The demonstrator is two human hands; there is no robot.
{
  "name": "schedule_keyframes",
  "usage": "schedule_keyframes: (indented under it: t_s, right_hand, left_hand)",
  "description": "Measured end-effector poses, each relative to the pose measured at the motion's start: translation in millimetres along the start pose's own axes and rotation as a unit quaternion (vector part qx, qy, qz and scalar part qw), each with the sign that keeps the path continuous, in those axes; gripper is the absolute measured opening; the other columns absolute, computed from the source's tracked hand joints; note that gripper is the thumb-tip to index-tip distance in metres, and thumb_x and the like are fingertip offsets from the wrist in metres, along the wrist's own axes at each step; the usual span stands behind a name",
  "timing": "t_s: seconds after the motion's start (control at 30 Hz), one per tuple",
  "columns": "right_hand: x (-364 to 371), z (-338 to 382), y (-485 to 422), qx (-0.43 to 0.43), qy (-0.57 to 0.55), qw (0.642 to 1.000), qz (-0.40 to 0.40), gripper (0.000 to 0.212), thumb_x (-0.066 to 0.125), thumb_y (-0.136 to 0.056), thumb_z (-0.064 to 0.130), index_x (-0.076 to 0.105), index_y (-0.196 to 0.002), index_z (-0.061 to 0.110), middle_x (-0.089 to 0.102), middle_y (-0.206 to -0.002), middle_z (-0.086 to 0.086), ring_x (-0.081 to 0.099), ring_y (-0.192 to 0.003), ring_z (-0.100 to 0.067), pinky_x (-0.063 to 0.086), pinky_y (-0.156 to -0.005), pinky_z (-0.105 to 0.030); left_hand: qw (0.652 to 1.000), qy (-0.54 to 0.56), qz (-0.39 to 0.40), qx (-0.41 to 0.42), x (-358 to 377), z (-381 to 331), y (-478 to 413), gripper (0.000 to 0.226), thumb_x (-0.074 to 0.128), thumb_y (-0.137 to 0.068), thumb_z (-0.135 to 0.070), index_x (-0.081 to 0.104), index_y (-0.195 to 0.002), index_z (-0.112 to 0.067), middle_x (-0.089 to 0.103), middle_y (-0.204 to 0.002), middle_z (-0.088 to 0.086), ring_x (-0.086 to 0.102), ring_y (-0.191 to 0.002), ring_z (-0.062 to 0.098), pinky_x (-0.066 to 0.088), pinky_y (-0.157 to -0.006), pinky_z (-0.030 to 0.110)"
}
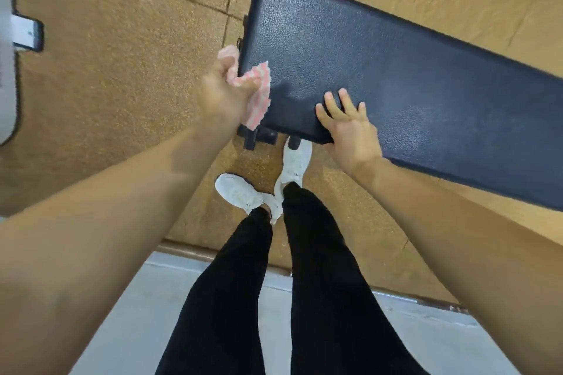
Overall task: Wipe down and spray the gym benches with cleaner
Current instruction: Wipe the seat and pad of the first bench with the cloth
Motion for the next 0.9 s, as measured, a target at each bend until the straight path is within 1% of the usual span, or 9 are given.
schedule_keyframes:
  t_s: [0.1, 0.17, 0.23, 0.33, 0.47, 0.57, 0.73, 0.83, 0.9]
  right_hand:
    - [-1, -2, 1, 0.01, 0.003, 1.0, 0.016, 0.078, 0.06, -0.099, 0.018, 0.013, -0.161, 0.023, 0.004, -0.17, -0.001, -0.005, -0.157, -0.029, 0.016, -0.123, -0.053]
    - [-5, -3, -1, 0.012, -0.008, 1.0, 0.026, 0.078, 0.06, -0.1, 0.018, 0.013, -0.162, 0.025, 0.005, -0.171, 0.0, -0.005, -0.157, -0.028, 0.015, -0.124, -0.052]
    - [-7, -2, -1, 0.016, -0.028, 0.998, 0.048, 0.079, 0.063, -0.098, 0.017, 0.016, -0.161, 0.024, 0.007, -0.171, 0.0, -0.003, -0.157, -0.028, 0.015, -0.124, -0.052]
    - [-16, -5, -3, 0.043, -0.047, 0.996, 0.069, 0.084, 0.071, -0.093, 0.018, 0.022, -0.16, 0.023, 0.011, -0.17, 0.0, 0.001, -0.157, -0.028, 0.029, -0.12, -0.049]
    - [-45, 6, -12, 0.071, -0.116, 0.984, 0.116, 0.054, 0.064, -0.097, 0.032, 0.048, -0.148, 0.021, 0.04, -0.155, -0.005, 0.027, -0.15, -0.03, 0.048, -0.103, -0.045]
    - [-81, 10, -24, 0.129, -0.352, 0.922, 0.095, 0.06, 0.067, -0.094, 0.036, 0.048, -0.149, 0.021, 0.059, -0.142, -0.005, 0.055, -0.13, -0.028, 0.048, -0.105, -0.043]
    - [-179, 30, -43, 0.167, -0.648, 0.743, -0.028, 0.074, 0.077, -0.089, 0.033, 0.04, -0.153, 0.024, 0.059, -0.134, 0.005, 0.062, -0.113, -0.014, 0.051, -0.095, -0.028]
    - [-247, 61, -58, 0.121, -0.696, 0.704, -0.074, 0.06, 0.077, -0.089, 0.023, 0.052, -0.144, 0.024, 0.062, -0.125, 0.013, 0.061, -0.106, 0.002, 0.049, -0.088, -0.015]
    - [-282, 83, -64, 0.116, -0.701, 0.696, -0.1, 0.039, 0.077, -0.089, 0.01, 0.063, -0.123, 0.024, 0.068, -0.099, 0.013, 0.062, -0.085, 0.01, 0.048, -0.077, -0.009]
  left_hand:
    - [0.999, -0.022, 0.021, 0.017, 5, -32, -6, 0.052, 0.08, -0.09, -0.027, 0.06, -0.137, -0.022, 0.069, -0.128, -0.005, 0.069, -0.109, 0.011, 0.056, -0.094, 0.022]
    - [0.999, 0.004, 0.028, 0.022, 11, -56, -13, 0.047, 0.074, -0.096, -0.013, 0.056, -0.14, -0.013, 0.062, -0.134, -0.003, 0.065, -0.109, 0.008, 0.051, -0.071, 0.005]
    - [0.998, 0.018, 0.033, 0.04, 17, -83, -18, 0.038, 0.069, -0.099, -0.004, 0.059, -0.135, -0.006, 0.064, -0.131, -0.001, 0.069, -0.107, 0.008, 0.047, -0.06, 0.001]
    - [0.995, 0.004, 0.017, 0.102, 13, -128, -31, 0.017, 0.07, -0.098, -0.012, 0.069, -0.114, -0.016, 0.067, -0.099, -0.014, 0.072, -0.094, -0.001, 0.052, -0.073, 0.009]
    - [0.986, 0.017, 0.087, 0.144, 3, -155, -39, 0.021, 0.072, -0.093, -0.018, 0.072, -0.112, -0.01, 0.073, -0.1, -0.004, 0.068, -0.085, 0.003, 0.054, -0.074, 0.022]
    - [0.972, 0.033, 0.158, 0.171, -12, -181, -21, 0.028, 0.07, -0.097, -0.012, 0.064, -0.124, -0.015, 0.07, -0.117, 0.0, 0.07, -0.097, 0.005, 0.058, -0.078, 0.024]
    - [0.948, 0.002, 0.245, 0.205, -50, -226, -12, 0.028, 0.062, -0.103, -0.007, 0.065, -0.128, -0.02, 0.066, -0.127, -0.008, 0.063, -0.116, -0.008, 0.048, -0.099, 0.018]
    - [0.939, 0.01, 0.286, 0.19, -85, -259, -15, 0.021, 0.062, -0.102, -0.004, 0.069, -0.122, 0.0, 0.07, -0.119, -0.003, 0.07, -0.104, -0.005, 0.055, -0.084, 0.015]
    - [0.939, 0.004, 0.293, 0.182, -118, -282, -17, 0.018, 0.06, -0.102, -0.002, 0.066, -0.116, 0.007, 0.069, -0.106, -0.004, 0.071, -0.088, -0.01, 0.055, -0.073, 0.01]
Point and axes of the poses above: each hand's wrist, its own y-axis away from the middle knuckle, its own x-axis out of the palm, z = x × y, the point moved 9 cm from there along -y, towards the middle knuckle
